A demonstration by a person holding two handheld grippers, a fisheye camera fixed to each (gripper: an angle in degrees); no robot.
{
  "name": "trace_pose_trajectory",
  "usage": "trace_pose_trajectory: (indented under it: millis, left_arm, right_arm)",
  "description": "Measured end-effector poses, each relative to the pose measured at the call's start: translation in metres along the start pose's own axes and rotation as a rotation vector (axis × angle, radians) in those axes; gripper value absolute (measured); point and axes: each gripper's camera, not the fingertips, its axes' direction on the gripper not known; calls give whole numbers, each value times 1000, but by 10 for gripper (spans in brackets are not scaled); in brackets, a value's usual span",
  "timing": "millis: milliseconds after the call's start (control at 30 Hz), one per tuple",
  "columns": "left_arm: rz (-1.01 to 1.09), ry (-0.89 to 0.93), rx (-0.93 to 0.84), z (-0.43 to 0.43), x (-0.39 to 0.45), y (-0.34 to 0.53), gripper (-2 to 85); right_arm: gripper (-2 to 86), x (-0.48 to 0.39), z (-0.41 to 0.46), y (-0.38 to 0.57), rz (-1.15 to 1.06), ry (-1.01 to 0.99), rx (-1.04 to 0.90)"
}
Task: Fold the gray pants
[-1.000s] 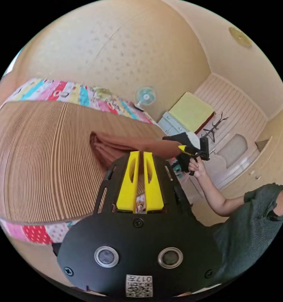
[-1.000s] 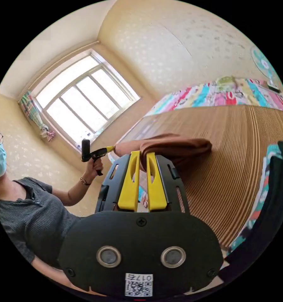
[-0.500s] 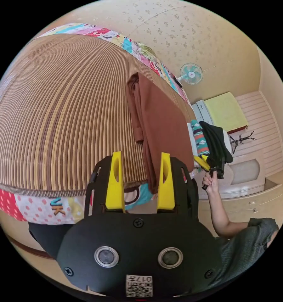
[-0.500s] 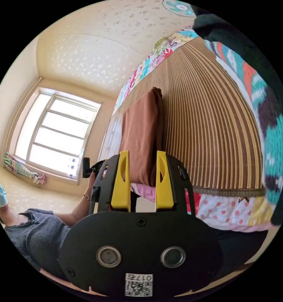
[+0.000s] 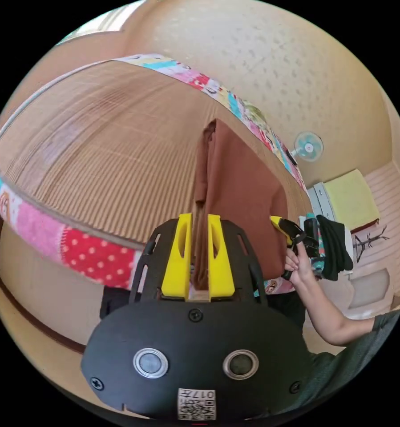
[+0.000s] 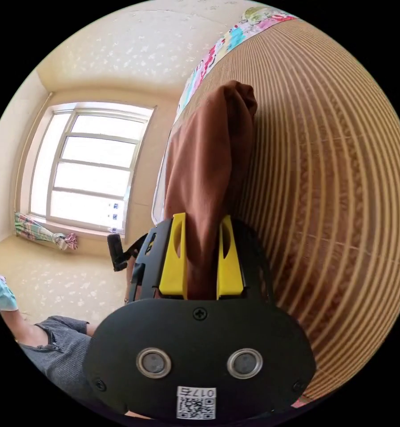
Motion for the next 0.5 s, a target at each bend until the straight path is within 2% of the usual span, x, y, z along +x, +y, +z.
trace_pose_trajectory:
  millis: [133, 267, 333, 367, 500]
  left_arm:
    - [-279, -44, 181, -141, -153, 90, 77]
    - [-512, -158, 176, -216, -249, 208, 78]
    - [-603, -185, 168, -227, -270, 253, 78]
    - [-645, -175, 164, -228, -280, 277, 78]
    - [-664, -144, 116, -205, -285, 304, 78]
  right_arm:
    - [92, -46, 128, -35, -39, 0, -52]
    - [82, -117, 290, -100, -119, 153, -217]
    - [78, -143, 348, -124, -174, 155, -332]
    - [75, -165, 370, -131, -270, 125, -370]
    - [55, -208, 371, -91, -547, 124, -377]
